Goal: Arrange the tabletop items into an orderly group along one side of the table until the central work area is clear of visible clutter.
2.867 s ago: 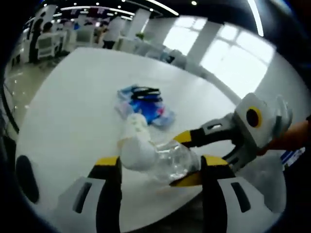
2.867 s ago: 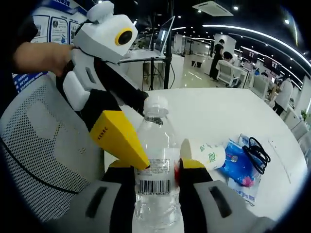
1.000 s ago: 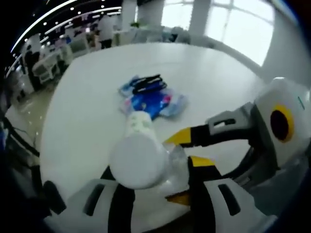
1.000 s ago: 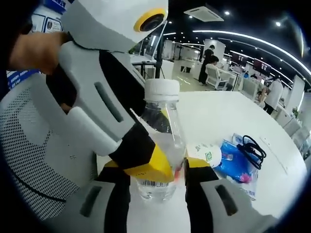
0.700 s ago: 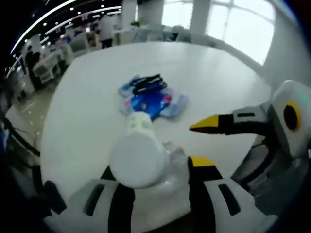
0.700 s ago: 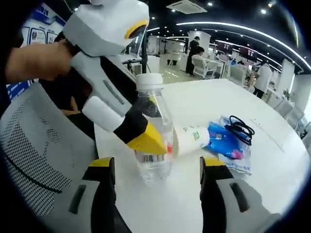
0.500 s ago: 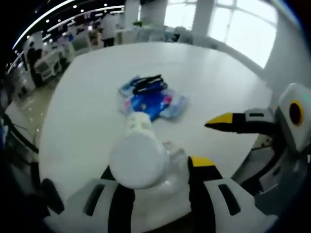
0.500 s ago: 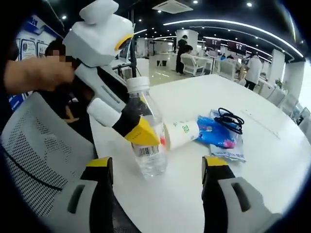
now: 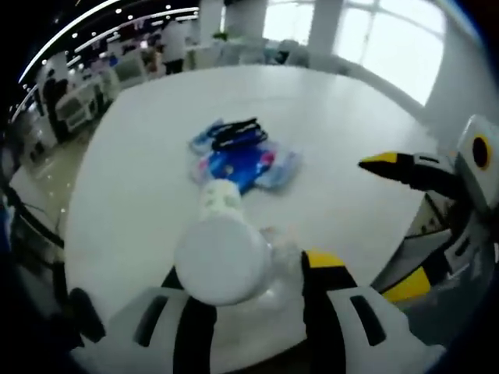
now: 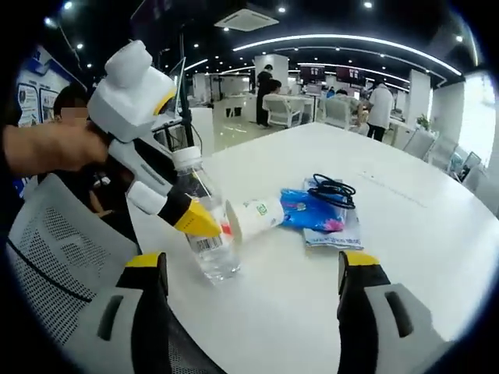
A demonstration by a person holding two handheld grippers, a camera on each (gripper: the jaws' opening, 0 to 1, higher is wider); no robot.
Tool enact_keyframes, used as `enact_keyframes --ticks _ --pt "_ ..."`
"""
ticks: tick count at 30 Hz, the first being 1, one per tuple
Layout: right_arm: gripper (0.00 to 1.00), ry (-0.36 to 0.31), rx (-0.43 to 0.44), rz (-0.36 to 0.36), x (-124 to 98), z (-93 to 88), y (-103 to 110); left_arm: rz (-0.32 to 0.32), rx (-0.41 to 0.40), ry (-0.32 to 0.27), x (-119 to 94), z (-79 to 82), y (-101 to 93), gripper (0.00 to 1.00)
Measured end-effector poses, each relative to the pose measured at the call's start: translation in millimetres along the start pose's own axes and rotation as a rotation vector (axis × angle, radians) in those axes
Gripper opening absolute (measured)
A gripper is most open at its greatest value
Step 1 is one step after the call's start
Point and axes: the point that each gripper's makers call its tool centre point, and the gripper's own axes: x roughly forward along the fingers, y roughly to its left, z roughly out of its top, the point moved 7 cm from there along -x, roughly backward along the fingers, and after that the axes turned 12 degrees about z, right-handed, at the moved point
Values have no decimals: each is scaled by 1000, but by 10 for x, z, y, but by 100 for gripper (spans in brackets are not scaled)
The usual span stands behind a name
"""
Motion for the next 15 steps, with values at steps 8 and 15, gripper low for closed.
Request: enact_keyframes --ticks 8,15 --pt "97 -11 29 -42 -174 -52 -93 6 70 -2 -3 31 -74 39" --pt "100 -25 35 -69 -294 -70 -133 6 136 -11 -9 42 -132 40"
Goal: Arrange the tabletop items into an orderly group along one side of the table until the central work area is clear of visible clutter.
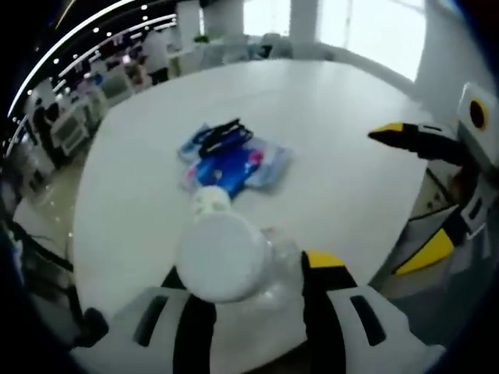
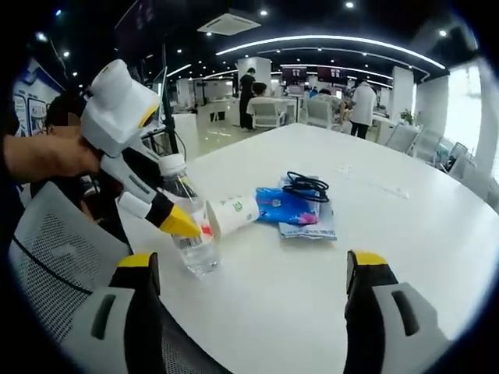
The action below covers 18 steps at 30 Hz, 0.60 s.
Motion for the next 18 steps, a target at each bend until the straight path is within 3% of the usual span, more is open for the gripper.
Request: enact_keyframes --ticks 7,9,18 --pt "100 -3 -33 -23 -160 -34 -69 -15 20 -6 -19 -10 -63 40" --pt "100 -30 -16 -25 -213 -40 -91 -16 38 -8 -26 -8 -92 40" --pt "100 -36 30 -69 -406 -130 -196 1 183 -45 -51 -3 -235 40"
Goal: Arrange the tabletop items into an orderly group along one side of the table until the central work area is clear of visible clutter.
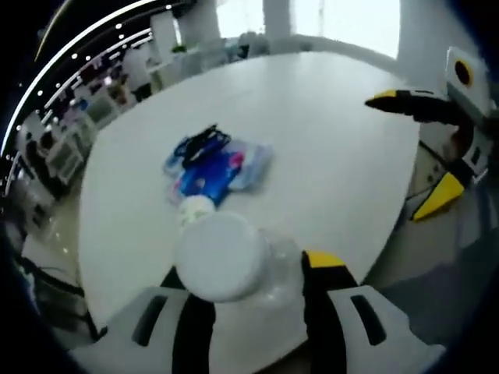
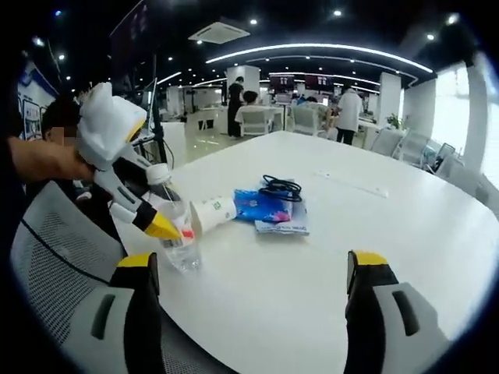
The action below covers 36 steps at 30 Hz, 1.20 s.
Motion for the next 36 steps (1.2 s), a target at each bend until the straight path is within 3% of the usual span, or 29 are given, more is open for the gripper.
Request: enact_keyframes --ticks 3,6,9,18,27,31,36 --pt "100 -1 35 -25 -44 -30 -43 9 41 -16 -6 2 -60 41" --pt "100 -45 96 -45 -85 35 -69 11 64 -36 -8 1 -99 41" --pt "100 -53 74 -67 -135 60 -96 7 65 -44 -6 -11 -124 41" --pt "100 -19 15 -101 -257 26 -127 -17 13 -61 -3 -17 -81 41" --pt "100 -11 1 -122 -285 2 -118 -83 -91 -62 88 -35 -46 50" --pt "100 -8 0 -133 -303 -10 -126 -112 -114 -42 130 -55 -62 43" --pt "100 7 36 -141 -322 -76 -149 -119 -109 -29 122 -43 -35 43"
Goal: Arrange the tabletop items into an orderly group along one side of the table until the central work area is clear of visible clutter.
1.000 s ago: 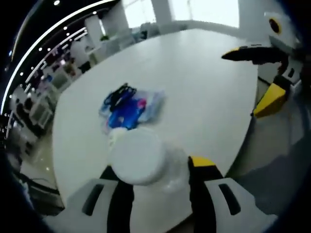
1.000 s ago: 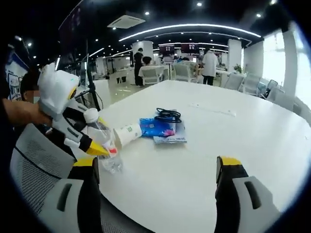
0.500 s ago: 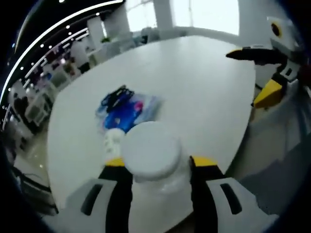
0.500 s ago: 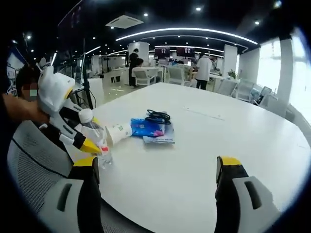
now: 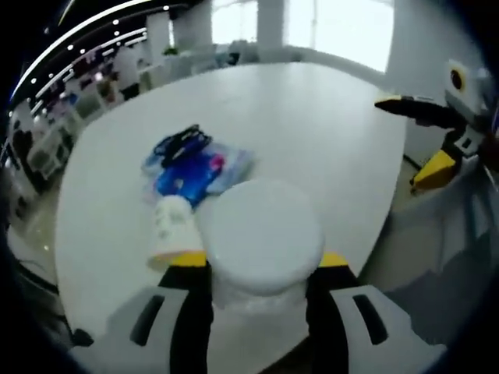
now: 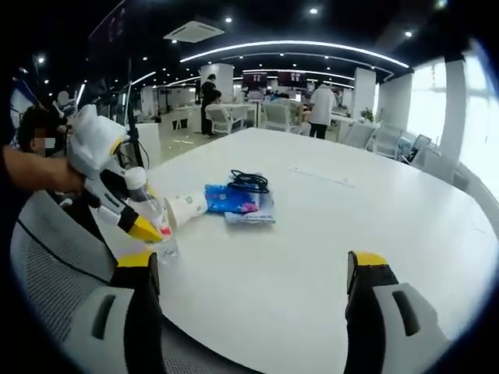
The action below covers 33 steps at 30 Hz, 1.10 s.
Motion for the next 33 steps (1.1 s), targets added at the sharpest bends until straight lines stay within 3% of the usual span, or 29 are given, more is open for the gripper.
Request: enact_keyframes --ticks 11,20,33 --pt "99 -11 16 -10 -2 -8 -20 25 -44 -18 -6 19 4 41" --pt "99 5 -6 1 12 -16 2 -8 -75 -36 -149 207 6 41" --pt "100 -7 -5 -11 -3 -5 -16 -43 -151 -124 -455 790 209 41"
